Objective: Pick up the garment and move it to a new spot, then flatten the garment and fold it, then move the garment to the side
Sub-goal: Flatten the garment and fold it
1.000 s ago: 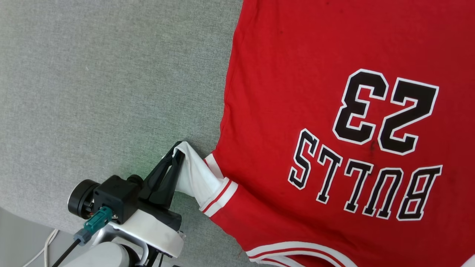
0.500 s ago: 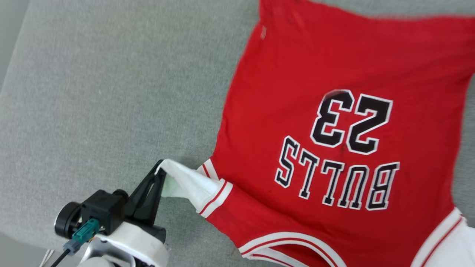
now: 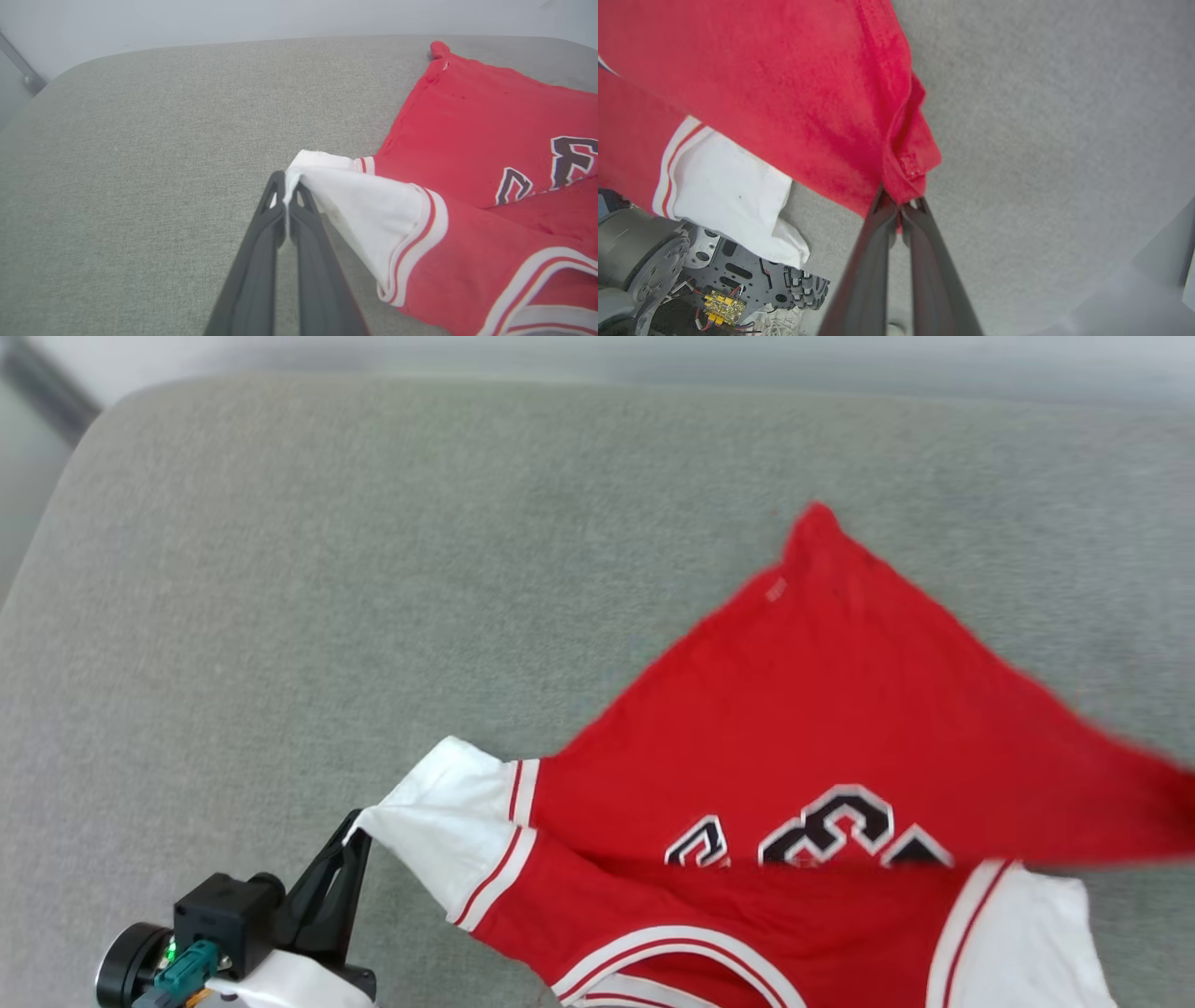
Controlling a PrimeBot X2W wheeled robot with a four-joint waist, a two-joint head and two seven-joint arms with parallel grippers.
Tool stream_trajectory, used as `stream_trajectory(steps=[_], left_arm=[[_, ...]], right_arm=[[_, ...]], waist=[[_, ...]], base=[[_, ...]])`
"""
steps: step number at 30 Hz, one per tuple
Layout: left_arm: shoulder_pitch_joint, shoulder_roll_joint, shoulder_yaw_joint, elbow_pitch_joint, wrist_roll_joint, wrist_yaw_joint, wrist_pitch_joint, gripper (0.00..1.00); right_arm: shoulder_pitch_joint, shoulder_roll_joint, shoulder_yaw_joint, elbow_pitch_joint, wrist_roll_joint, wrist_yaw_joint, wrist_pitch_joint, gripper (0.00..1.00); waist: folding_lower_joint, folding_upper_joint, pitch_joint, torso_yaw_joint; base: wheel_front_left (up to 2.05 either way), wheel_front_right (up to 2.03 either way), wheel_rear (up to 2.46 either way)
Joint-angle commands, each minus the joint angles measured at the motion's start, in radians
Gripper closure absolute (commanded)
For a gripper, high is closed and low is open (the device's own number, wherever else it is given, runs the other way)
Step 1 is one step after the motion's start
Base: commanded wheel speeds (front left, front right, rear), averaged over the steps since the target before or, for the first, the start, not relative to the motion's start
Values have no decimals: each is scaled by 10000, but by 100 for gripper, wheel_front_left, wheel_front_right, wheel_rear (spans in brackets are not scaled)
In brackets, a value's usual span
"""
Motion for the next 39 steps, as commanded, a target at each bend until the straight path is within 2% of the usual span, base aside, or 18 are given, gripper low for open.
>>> stream_trajectory(steps=[1,5,7,12,17,18,19,20,28,31,34,39], left_arm=[[129,43,60,-23,-55,59,-24,100],[319,143,124,-78,-103,110,-24,100],[352,159,135,-87,-94,117,-24,100],[238,105,78,-30,-35,39,-21,100],[99,16,12,41,11,-14,16,100],[101,12,12,59,-4,-15,19,100],[107,11,15,74,-17,-12,19,100],[116,2,10,90,-31,-9,20,100],[73,-25,-17,63,-9,-18,44,100],[-60,-76,-65,-2,58,-40,85,100],[-186,-133,-125,-32,144,-92,102,100],[-471,-301,-196,-9,301,-160,108,100]], right_arm=[[694,-116,-190,-152,158,-3,-162,100],[2862,-284,-793,-582,494,-3,-529,100],[3806,-163,-1186,-684,540,-3,-724,100],[5815,640,-1899,-540,182,-4,-1254,100],[6493,1547,-2356,-509,-555,-4,-1751,100],[6442,1701,-2501,-500,-723,-4,-1840,79],[6307,1829,-2633,-564,-858,-5,-1918,6],[6141,1924,-2805,-629,-963,-5,-2012,0],[4321,2103,-4338,-1737,-1233,-4,-2259,0],[3323,2107,-4519,-2121,-1330,-4,-2092,0],[2266,1933,-4307,-2456,-1480,-4,-1665,0],[379,2012,-3055,-2196,-1888,-4,-564,0]], waist=[[1,0,-287,-279],[1,0,-379,-452],[1,0,-378,-504],[1,0,-300,-470],[1,0,-203,-418],[1,0,-206,-428],[1,0,-215,-443],[1,0,-228,-456],[1,0,-363,-458],[1,0,-288,-350],[1,0,-133,-190],[1,0,244,97]], base=[[0,0,0],[0,0,0],[0,0,0],[0,0,0],[0,0,0],[0,0,0],[0,0,0],[0,0,0],[0,0,0],[0,0,0],[0,0,0],[0,0,0]])
